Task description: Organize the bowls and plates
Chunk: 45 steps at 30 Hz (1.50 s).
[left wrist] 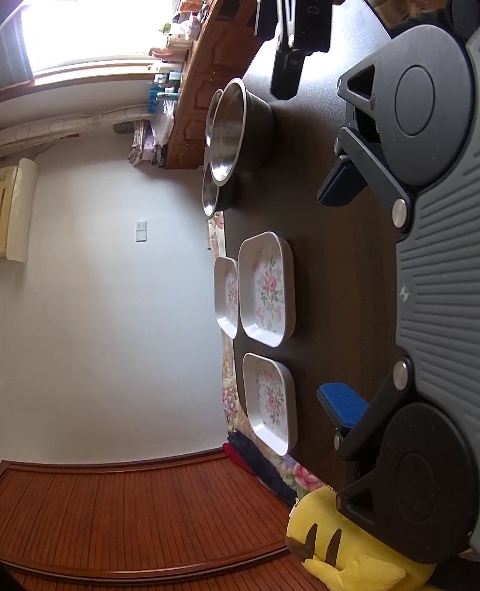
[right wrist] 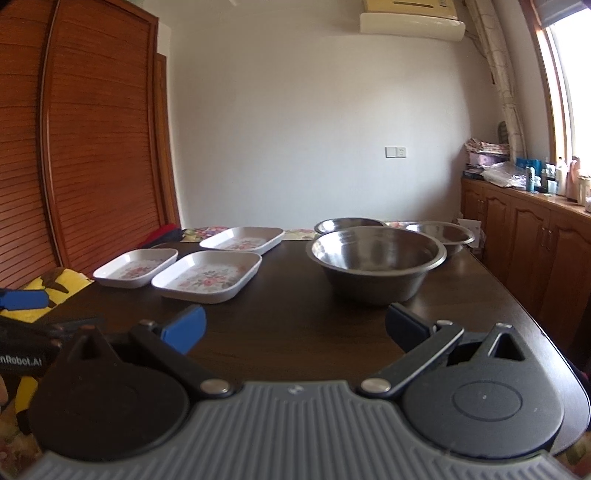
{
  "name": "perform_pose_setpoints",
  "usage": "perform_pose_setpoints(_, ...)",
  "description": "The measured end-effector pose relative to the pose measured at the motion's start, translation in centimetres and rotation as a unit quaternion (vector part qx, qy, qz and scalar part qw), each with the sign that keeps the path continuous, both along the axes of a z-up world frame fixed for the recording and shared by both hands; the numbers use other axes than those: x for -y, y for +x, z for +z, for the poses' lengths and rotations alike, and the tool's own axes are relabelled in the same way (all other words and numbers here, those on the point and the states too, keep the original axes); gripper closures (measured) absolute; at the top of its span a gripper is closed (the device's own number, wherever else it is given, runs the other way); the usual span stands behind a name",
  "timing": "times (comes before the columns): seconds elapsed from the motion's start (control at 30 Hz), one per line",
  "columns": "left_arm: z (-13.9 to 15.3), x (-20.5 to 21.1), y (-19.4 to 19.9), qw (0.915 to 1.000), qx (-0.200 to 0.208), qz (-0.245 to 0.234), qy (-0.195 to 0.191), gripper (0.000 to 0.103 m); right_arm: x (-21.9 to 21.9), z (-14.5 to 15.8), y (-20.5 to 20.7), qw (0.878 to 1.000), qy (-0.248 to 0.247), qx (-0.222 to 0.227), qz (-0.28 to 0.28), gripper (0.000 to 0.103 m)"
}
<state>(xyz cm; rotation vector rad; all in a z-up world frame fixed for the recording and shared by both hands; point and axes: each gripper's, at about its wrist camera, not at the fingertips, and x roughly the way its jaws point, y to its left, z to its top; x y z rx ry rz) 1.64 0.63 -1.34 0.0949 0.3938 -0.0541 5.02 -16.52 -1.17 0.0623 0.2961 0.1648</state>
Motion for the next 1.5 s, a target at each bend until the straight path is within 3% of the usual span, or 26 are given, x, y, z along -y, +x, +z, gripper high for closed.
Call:
perform_pose_setpoints(0.47,1.3,-2.5,1.5,0.9998,-0.002,0.009,-0.017,0.001,-1.9,2.6,1.3,0.998,-0.019,0.014,0.054,0.0)
perform_pose_setpoints(0.7,3.4,-3.6,3.4,0.9987,0.0,-0.019,-0.048,0.007,-2.9,3.3,3.3,0.997,-0.027,0.0,0.076,0.0)
perform_pose_setpoints(0.83,4.6,-3.7,4.7,0.9987,0.005,-0.029,-0.041,0.013,-3.2,3.6,4.8,0.995,-0.037,-0.009,0.091,0.001)
perform_pose_setpoints(0.93,5.1,-4.1,5.8,0.9989,0.005,-0.031,-0.033,0.017,-3.5,3.8,6.0,0.994,-0.035,-0.019,0.101,0.017)
perform_pose_setpoints(1.03,5.5,-4.4,7.1,0.9993,0.003,-0.031,-0.02,0.023,-3.9,3.8,7.1,0.993,-0.028,-0.031,0.113,0.021)
perform_pose_setpoints(1.27,5.5,-4.9,10.7,0.9986,-0.022,-0.047,0.008,0.036,-5.3,3.0,10.3,0.988,-0.016,-0.073,0.135,0.045)
perform_pose_setpoints(1.5,4.2,-5.7,14.5,0.9974,-0.054,-0.045,0.016,0.042,-6.4,2.4,13.6,0.984,-0.02,-0.103,0.141,0.054)
